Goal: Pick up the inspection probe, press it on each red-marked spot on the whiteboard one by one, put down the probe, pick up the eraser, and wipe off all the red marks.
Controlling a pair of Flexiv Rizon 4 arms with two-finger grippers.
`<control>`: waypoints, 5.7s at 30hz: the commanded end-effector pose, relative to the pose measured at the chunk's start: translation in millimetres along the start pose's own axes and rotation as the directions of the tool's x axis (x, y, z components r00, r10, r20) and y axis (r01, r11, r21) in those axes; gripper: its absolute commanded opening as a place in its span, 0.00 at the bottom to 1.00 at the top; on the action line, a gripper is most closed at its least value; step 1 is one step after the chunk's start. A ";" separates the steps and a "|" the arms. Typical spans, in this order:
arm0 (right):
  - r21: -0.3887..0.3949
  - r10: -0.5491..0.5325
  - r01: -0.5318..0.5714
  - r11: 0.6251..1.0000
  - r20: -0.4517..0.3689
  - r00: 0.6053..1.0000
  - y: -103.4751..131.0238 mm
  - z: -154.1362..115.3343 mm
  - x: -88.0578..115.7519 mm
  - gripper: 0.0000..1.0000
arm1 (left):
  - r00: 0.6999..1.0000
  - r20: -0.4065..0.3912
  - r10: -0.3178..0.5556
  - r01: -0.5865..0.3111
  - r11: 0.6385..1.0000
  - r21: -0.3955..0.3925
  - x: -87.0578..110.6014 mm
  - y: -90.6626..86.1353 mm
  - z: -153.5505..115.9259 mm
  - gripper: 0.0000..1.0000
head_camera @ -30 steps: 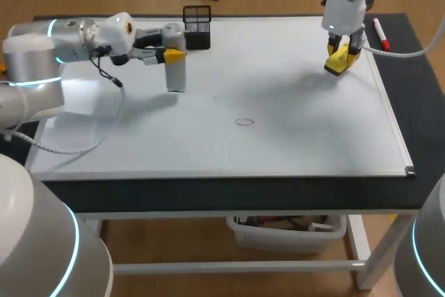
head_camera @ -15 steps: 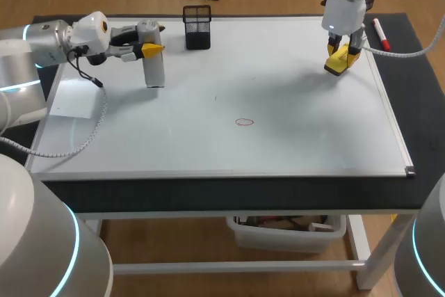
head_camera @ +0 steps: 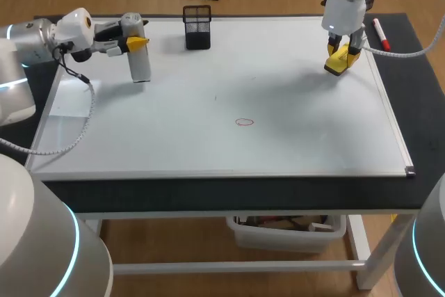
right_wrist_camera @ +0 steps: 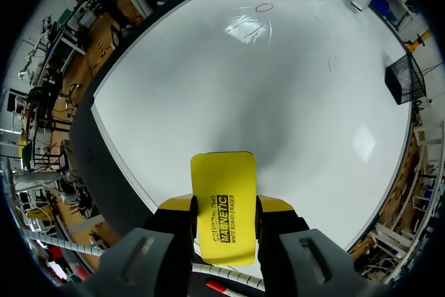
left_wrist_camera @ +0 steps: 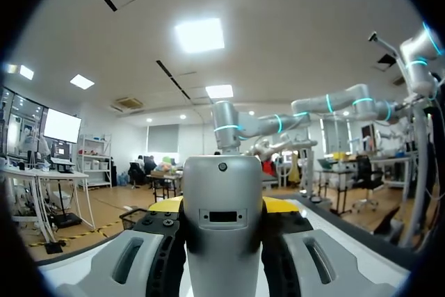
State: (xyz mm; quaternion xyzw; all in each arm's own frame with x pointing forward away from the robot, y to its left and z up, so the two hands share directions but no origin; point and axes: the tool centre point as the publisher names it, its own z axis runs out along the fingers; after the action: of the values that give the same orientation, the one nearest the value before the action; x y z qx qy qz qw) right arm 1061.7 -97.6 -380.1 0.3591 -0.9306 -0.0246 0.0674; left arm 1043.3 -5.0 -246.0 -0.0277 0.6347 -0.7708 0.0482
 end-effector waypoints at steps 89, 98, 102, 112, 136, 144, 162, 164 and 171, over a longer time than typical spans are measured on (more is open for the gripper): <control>0.055 -0.558 0.560 0.827 -0.046 0.829 317.7 52.7 -83.0 0.00 | 1.000 0.000 -0.003 0.003 1.000 -0.001 4.1 0.4 -4.3 0.00; 0.041 -0.567 0.569 0.821 -0.059 0.822 318.8 60.5 -81.9 0.00 | 1.000 0.000 -0.003 0.003 1.000 -0.001 4.1 0.4 -4.3 0.00; 0.036 -0.566 0.568 0.822 -0.064 0.822 317.3 63.3 -81.1 0.00 | 1.000 0.000 -0.003 0.003 1.000 -0.001 4.1 0.4 -4.3 0.00; 0.017 -0.546 0.549 0.836 -0.081 0.834 313.8 73.2 -74.4 0.00 | 1.000 0.000 -0.003 0.003 1.000 -0.001 4.1 0.4 -4.3 0.00; 0.019 -0.372 0.376 0.927 -0.097 0.923 265.9 84.1 -26.4 0.00 | 1.000 0.000 -0.003 0.003 1.000 -0.001 4.1 0.4 -4.3 0.00; 0.026 -0.357 0.361 0.932 -0.097 0.929 261.1 82.1 -22.6 0.00 | 1.000 0.000 -0.003 0.003 1.000 -0.001 4.1 0.4 -4.3 0.00; 0.112 -0.420 0.425 0.898 -0.072 0.905 227.0 17.6 -39.1 0.00 | 1.000 0.000 -0.003 0.003 1.000 -0.001 4.1 0.4 -4.3 0.00; 0.123 -0.437 0.445 0.887 -0.087 0.895 220.4 10.4 -44.8 0.00 | 1.000 0.000 -0.003 0.003 1.000 -0.001 4.1 0.4 -4.3 0.00; 0.123 -0.437 0.445 0.887 -0.087 0.895 220.4 10.4 -44.8 0.00 | 1.000 0.000 -0.003 0.003 1.000 -0.001 4.1 0.4 -4.3 0.00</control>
State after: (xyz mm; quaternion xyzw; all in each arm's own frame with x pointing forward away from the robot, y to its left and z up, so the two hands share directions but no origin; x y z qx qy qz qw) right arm 945.6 95.8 -375.0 0.5648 -0.8223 0.0345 0.0598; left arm 1039.2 -1.3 -248.6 -0.0285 0.6346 -0.7709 0.0468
